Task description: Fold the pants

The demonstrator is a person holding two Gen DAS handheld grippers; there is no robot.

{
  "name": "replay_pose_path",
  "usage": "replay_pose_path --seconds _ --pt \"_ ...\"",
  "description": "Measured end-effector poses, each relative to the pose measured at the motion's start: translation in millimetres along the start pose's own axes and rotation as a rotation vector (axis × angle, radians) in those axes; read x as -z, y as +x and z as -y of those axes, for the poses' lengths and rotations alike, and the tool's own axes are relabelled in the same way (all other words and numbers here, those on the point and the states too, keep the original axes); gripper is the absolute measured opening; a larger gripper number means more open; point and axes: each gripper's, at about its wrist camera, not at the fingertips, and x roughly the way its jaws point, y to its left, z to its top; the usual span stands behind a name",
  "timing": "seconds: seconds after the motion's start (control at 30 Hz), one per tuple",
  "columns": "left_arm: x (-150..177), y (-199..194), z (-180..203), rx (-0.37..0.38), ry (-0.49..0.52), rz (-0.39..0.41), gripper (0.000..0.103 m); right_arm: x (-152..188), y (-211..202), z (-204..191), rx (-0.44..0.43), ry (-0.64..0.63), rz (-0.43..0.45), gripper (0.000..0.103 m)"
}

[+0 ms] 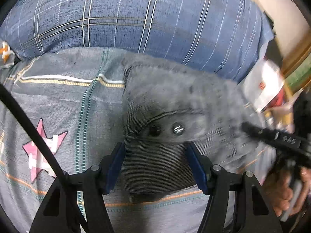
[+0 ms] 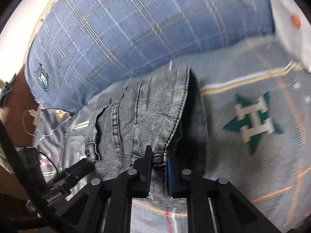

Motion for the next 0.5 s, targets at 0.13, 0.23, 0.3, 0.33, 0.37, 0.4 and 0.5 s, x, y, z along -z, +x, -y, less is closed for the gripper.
replay_pose_path --seconds 0.13,0.23,0.3,0.33,0.37,0.4,0.5 --pt "3.2 6.2 -8.7 0.007 -0.025 -0.037 0.066 7.6 45.0 14.7 0.041 0.034 -0.162 0.022" --pt "-1.2 -1.7 -10.6 0.037 -0.036 -0.023 0.066 -0.1 20.9 19.9 -0.023 0.054 -0.104 0.064" --pt "-8.9 -7.1 -12.5 0.056 -0.047 -0.011 0.068 -3.0 3.5 29.6 -0.074 0.074 -0.044 0.096" --pt "-14.2 -7.5 -13.8 0.055 -0.059 -0.012 0.070 -4.7 -5.0 36.1 -0.105 0.097 -0.004 0.096" --pt "-20.0 -6.0 -15.6 0.060 -0.078 -0.018 0.072 -6.1 -8.5 44.4 -0.129 0.128 0.003 0.096" --pt "-24.3 -3.6 -16.6 0.072 -0.091 -0.024 0.074 -4.7 -7.0 47.8 -0.149 0.157 -0.002 0.096" --pt "-38.5 22.5 -23.8 0.115 -0.133 -0.103 0.075 0.5 2.5 75.9 -0.226 0.277 -0.046 0.092"
